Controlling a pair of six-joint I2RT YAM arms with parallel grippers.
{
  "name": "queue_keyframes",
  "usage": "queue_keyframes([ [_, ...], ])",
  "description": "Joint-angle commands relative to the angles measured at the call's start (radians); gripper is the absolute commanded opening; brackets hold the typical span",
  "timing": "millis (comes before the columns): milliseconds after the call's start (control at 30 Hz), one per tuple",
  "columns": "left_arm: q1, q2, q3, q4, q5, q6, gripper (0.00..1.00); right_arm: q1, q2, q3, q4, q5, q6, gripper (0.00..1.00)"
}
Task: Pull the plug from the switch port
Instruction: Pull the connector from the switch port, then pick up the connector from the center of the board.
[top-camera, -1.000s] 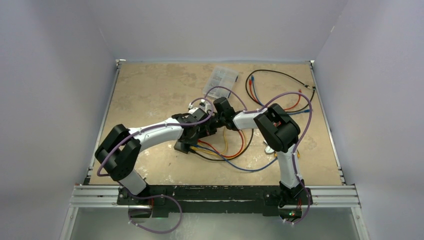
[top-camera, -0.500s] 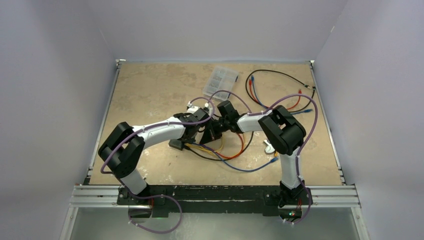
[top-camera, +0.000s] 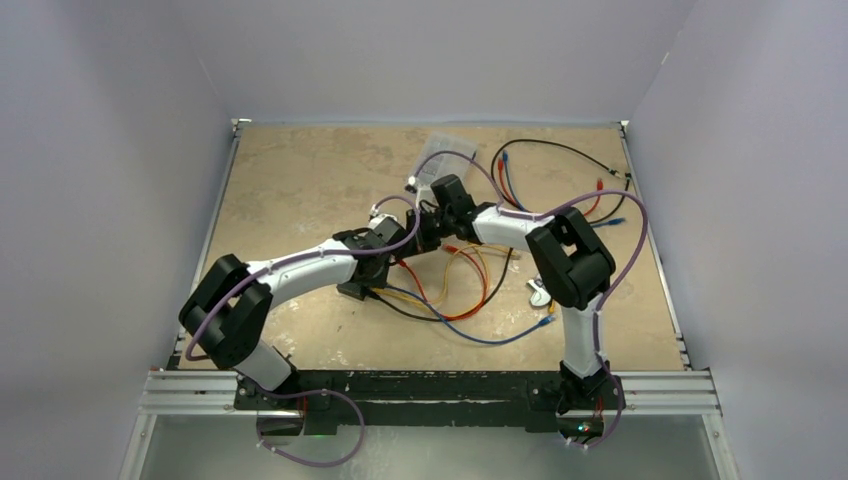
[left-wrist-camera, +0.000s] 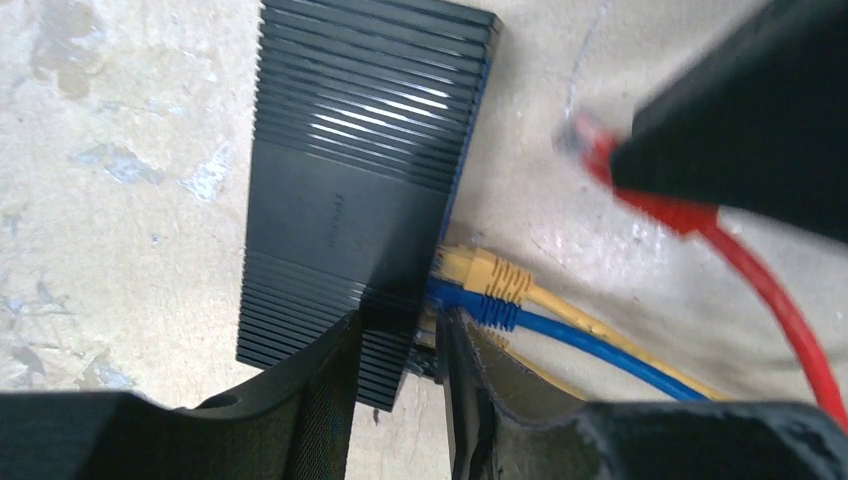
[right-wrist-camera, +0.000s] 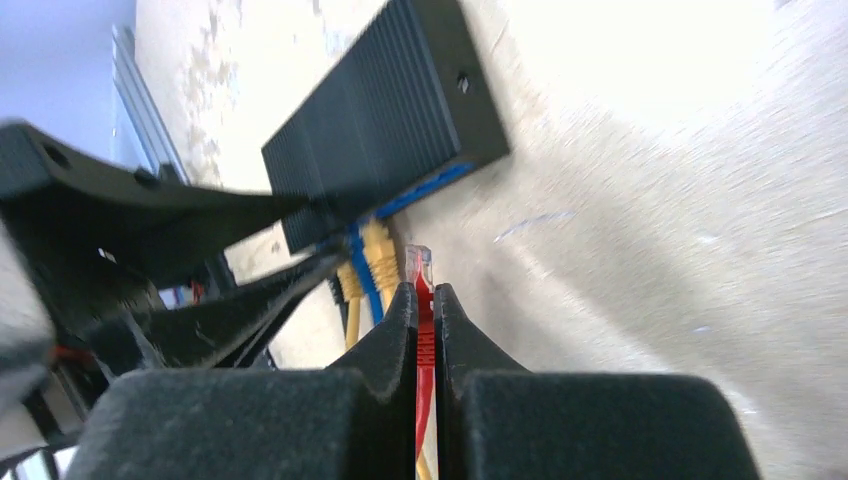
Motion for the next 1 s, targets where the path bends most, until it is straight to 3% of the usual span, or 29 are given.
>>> queue_keyframes([
  [0,0.002,-0.068,-0.030,0.041,0.096,0.036,0.35,-0.033,-0.049,0.054,-0.032,0.086,-0.008,0.00],
  [100,0.004,-0.093,-0.032,0.070,0.134,0.037,0.42,-0.038,-0.079,0.053,-0.060,0.162,-0.022,0.00],
  [133,0.004,-0.101,-0.032,0.078,0.147,0.037,0.44,-0.038,-0.086,0.057,-0.078,0.193,-0.035,0.06],
  [233,0.005,-0.118,-0.025,0.100,0.184,0.038,0.49,-0.038,-0.107,0.049,-0.107,0.253,-0.057,0.38],
  [367,0.029,-0.137,-0.012,0.135,0.250,0.039,0.52,-0.034,-0.138,0.017,-0.140,0.286,-0.075,0.57],
  [533,0.133,-0.174,-0.033,0.211,0.416,0.041,0.53,-0.029,-0.175,-0.021,-0.173,0.306,-0.094,0.63],
  [633,0.236,-0.204,-0.067,0.270,0.586,0.034,0.53,-0.026,-0.194,-0.045,-0.189,0.300,-0.098,0.64],
  [967,0.566,-0.253,-0.152,0.338,0.921,0.026,0.53,0.002,-0.198,-0.125,-0.156,0.219,-0.072,0.52],
])
